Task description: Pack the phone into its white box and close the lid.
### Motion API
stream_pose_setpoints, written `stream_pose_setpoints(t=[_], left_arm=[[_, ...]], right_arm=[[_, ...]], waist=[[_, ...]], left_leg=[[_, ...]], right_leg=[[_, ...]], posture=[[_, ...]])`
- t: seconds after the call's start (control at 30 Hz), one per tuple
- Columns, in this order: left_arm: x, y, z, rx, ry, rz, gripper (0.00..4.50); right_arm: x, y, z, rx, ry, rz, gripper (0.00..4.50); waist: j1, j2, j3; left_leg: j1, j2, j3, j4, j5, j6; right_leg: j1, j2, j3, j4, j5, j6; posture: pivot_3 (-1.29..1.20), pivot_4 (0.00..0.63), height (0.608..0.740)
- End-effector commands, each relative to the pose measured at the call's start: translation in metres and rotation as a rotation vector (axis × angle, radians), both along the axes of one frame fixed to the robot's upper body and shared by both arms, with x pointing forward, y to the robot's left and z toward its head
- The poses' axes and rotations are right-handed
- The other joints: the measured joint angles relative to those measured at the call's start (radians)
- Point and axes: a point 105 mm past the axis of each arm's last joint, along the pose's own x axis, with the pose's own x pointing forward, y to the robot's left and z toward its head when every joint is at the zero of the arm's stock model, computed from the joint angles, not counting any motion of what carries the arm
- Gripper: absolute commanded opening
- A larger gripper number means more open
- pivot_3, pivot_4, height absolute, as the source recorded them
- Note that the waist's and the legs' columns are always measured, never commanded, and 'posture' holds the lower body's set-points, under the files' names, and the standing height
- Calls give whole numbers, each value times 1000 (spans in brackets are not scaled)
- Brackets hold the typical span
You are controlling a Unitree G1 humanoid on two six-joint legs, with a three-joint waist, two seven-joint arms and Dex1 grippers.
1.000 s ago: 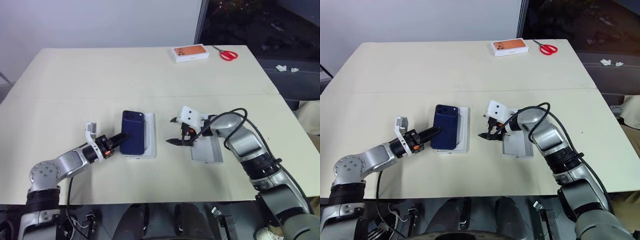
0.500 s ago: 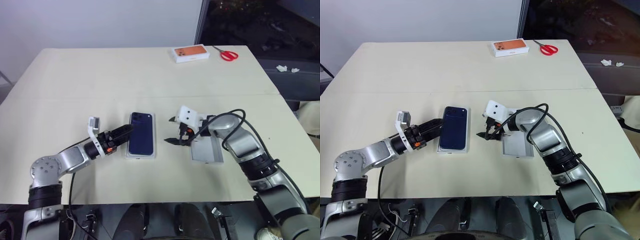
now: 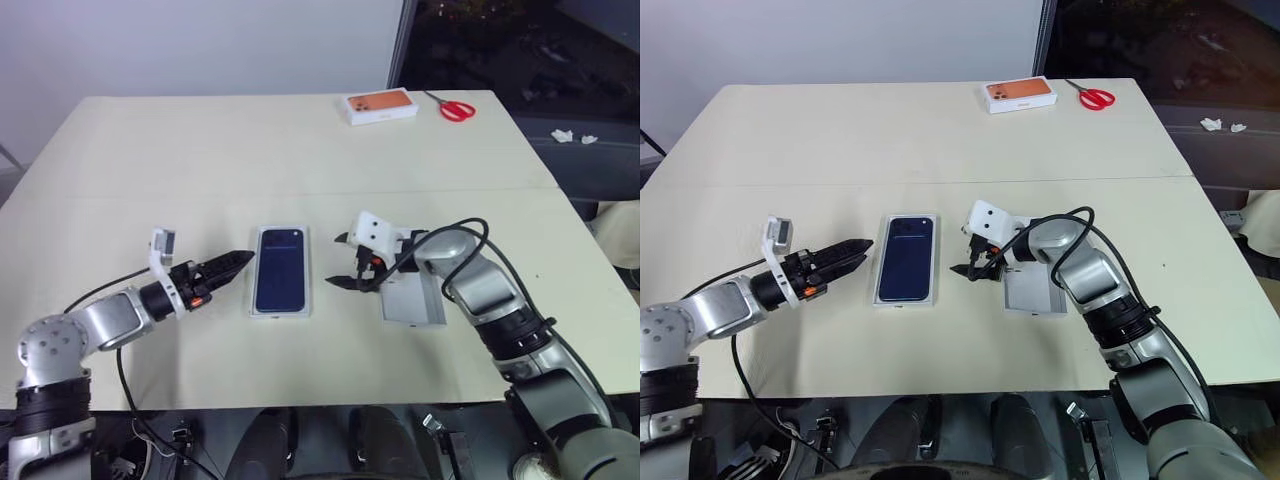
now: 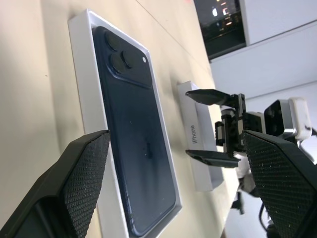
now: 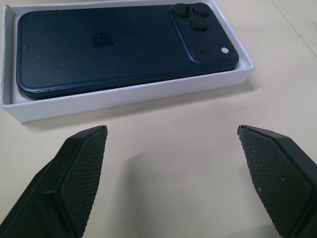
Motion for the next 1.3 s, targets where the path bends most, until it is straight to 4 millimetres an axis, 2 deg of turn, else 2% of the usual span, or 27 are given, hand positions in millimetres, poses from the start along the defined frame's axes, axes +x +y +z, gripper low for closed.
stream_pose_setpoints(t=[0.03,0.1,0.13,0.3,0.33,0.4,0.47,0.53,0.7,0.77,0.97,1.07,1.17,1.3], left_arm=[[2,16,9,33,-50,76,4209],[5,25,3,71,-43,131,3599],[9,29,-1,88,-35,163,3143],[19,26,-10,183,-48,194,521],[21,23,-14,214,-44,192,77],[24,18,-22,283,-40,183,25],[23,3,-32,312,-27,130,25],[23,-5,-36,321,-19,96,25],[21,-44,-44,337,-27,-46,25],[24,-61,-43,325,-43,-91,25],[31,-101,-47,322,-72,-173,25],[34,-118,-42,298,-91,-200,25],[36,-123,-42,298,-97,-206,25],[36,-125,-41,298,-102,-224,25]], right_arm=[[1,5,13,50,-33,4,4172],[0,8,12,58,-32,4,3529],[-2,10,9,51,-38,14,3060],[-2,15,-5,-7,-74,15,369],[1,14,-8,-28,-86,3,9],[5,12,-15,-80,-117,-13,0],[7,13,-19,-104,-132,-20,0],[7,16,-19,-99,-132,-23,0],[5,20,-15,-82,-133,-13,0],[5,11,-15,-94,-123,-21,0],[3,-26,-20,-158,-95,-72,0],[1,-46,-24,-201,-83,-102,0],[-2,-58,-27,-223,-68,-119,0],[-2,-61,-25,-217,-79,-134,0]], waist=[[0,0,0],[0,0,0],[1,0,0],[2,0,0],[2,0,0],[3,0,0],[2,0,0],[2,0,0],[3,0,0],[9,0,0],[31,0,0],[33,0,0],[32,0,0],[26,0,0]], left_leg=[[0,0,0,0,0,0],[0,0,0,0,0,0],[0,0,0,0,0,0],[0,0,0,0,0,0],[0,0,0,0,0,0],[0,0,0,0,0,0],[0,0,0,0,1,-1],[0,-1,0,0,2,-3],[0,0,0,0,1,-2],[0,-1,0,1,1,-2],[0,-2,0,3,1,-2],[0,-3,0,3,1,-2],[0,-3,0,4,1,-2],[0,-2,0,4,1,-2]], right_leg=[[0,0,0,0,0,0],[0,0,0,0,0,0],[0,0,0,0,0,0],[0,0,0,0,0,0],[0,0,0,0,0,0],[0,0,0,0,0,0],[0,0,0,0,0,0],[0,0,0,0,0,0],[0,0,0,1,0,0],[1,0,-1,1,0,0],[3,-1,-1,0,0,0],[4,-1,-2,-1,0,0],[5,-1,-2,-1,0,0],[5,-1,-2,-1,0,0]], posture=[[0,150,740],[0,150,740],[0,150,740],[0,150,740],[0,150,740],[0,150,740],[0,150,740],[0,150,740],[0,150,740],[0,150,740],[0,150,740],[0,150,740],[0,150,740],[0,150,740]])
